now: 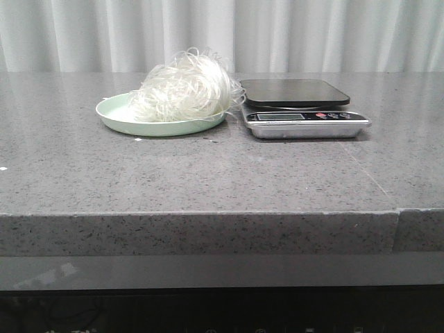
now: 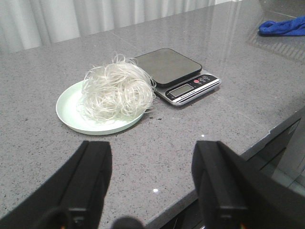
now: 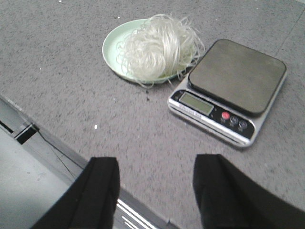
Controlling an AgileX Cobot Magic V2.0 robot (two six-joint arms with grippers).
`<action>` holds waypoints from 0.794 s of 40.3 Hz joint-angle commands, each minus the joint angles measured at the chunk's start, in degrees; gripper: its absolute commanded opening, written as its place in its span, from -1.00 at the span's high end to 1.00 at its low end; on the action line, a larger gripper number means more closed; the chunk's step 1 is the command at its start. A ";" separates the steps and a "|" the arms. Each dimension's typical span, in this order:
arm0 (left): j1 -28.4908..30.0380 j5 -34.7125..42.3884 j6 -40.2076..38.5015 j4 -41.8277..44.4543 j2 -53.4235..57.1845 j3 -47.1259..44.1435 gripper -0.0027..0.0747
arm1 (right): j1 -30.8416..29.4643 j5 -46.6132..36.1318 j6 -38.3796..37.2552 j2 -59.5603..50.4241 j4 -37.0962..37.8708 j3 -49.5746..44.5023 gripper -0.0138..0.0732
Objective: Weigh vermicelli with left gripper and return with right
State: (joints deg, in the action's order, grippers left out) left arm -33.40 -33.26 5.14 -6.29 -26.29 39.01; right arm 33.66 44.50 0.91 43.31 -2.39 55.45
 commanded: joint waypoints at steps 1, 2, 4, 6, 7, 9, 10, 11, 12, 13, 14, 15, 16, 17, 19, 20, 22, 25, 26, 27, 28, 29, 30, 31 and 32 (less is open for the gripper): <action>-0.03 4.64 -0.45 -0.78 -0.26 1.50 -0.26 | -0.25 -0.89 -0.04 -6.41 0.61 -1.90 -0.41; -0.03 4.64 -0.45 -0.78 -0.26 1.50 -0.26 | -0.25 -0.02 -0.04 -7.57 0.61 -2.45 -0.41; -0.03 4.64 -0.45 -0.78 -0.26 1.50 -0.26 | -0.25 1.67 -0.04 -10.01 0.61 -3.44 -0.41; -0.03 4.64 -0.45 -0.78 -0.26 1.50 -0.26 | -0.25 3.60 -0.04 -12.33 0.61 -4.07 -0.41; -0.03 4.64 -0.45 -0.78 -0.26 1.50 -0.26 | -0.25 4.56 -0.04 -13.10 0.66 -4.40 -0.41; -0.03 4.64 -0.45 -0.78 -0.26 1.50 -0.26 | -0.25 6.00 -0.04 -14.73 0.80 -4.79 -0.41; -0.03 4.64 -0.45 -0.78 -0.26 1.50 -0.26 | -0.25 6.41 -0.04 -15.51 0.80 -4.98 -0.41; -0.03 4.64 -0.45 -0.78 -0.26 1.50 -0.26 | -0.25 6.68 -0.04 -16.02 0.80 -5.12 -0.41; -0.03 4.64 -0.45 -0.78 -0.26 1.50 -0.26 | -0.25 6.84 -0.04 -16.61 0.80 -5.25 -0.41; -0.03 4.64 -0.45 -0.78 -0.26 1.50 -0.26 | -0.25 6.90 -0.04 -17.08 0.80 -5.34 -0.41; -0.03 4.64 -0.45 -0.78 -0.26 1.50 -0.26 | -0.25 6.90 -0.04 -17.33 0.80 -5.42 -0.41; -0.03 4.64 -0.45 -0.78 -0.26 1.50 -0.26 | -0.25 6.90 -0.04 -17.62 0.80 -5.42 -0.41; -0.03 4.64 -0.45 -0.78 -0.26 1.50 -0.26 | -0.25 6.90 -0.04 -17.69 0.80 -5.42 -0.41; -0.03 4.64 -0.45 -0.78 -0.26 1.50 -0.26 | -0.25 6.90 -0.04 -17.76 0.80 -5.42 -0.41; -0.03 4.64 -0.45 -0.78 -0.26 1.50 -0.26 | -0.25 6.90 -0.04 -17.76 0.80 -5.42 -0.41; -0.03 4.64 -0.45 -0.78 -0.26 1.50 -0.26 | -0.25 6.90 -0.04 -17.76 0.80 -5.42 -0.41; -0.03 4.64 -0.45 -0.78 -0.26 1.50 -0.26 | -0.25 6.90 -0.04 -17.76 0.80 -5.42 -0.41; -0.03 4.74 -0.45 -0.78 -0.26 1.50 -0.26 | -0.25 6.90 -0.04 -17.76 0.80 -5.42 -0.41; -0.03 4.74 -0.45 -0.78 -0.26 1.50 -0.26 | -0.25 6.90 -0.04 -17.75 0.81 -5.42 -0.41; -0.03 4.74 -0.45 -0.78 -0.26 1.50 -0.26 | -0.25 6.86 -0.04 -17.75 0.81 -5.42 -0.39; -0.03 4.74 -0.45 -0.78 -0.26 1.50 -0.26 | -0.25 6.86 -0.04 -17.75 0.81 -5.42 -0.35; -0.03 4.74 -0.45 -0.78 -0.26 1.50 -0.26 | -0.25 6.86 -0.04 -17.75 0.81 -5.42 -0.31; -0.03 4.74 -0.45 -0.78 -0.26 1.50 -0.26 | -0.25 6.86 -0.04 -17.75 0.81 -5.42 -0.23; -0.03 4.74 -0.45 -0.78 -0.26 1.50 -0.26 | -0.25 6.86 -0.04 -17.75 0.81 -5.42 -0.17; -0.03 4.74 -0.45 -0.78 -0.26 1.50 -0.26 | -0.25 6.86 -0.04 -17.75 0.81 -5.42 -0.07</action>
State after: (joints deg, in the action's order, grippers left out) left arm -33.40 -33.26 5.14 -6.29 -26.29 39.01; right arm 33.66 54.95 0.91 25.13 -2.25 48.77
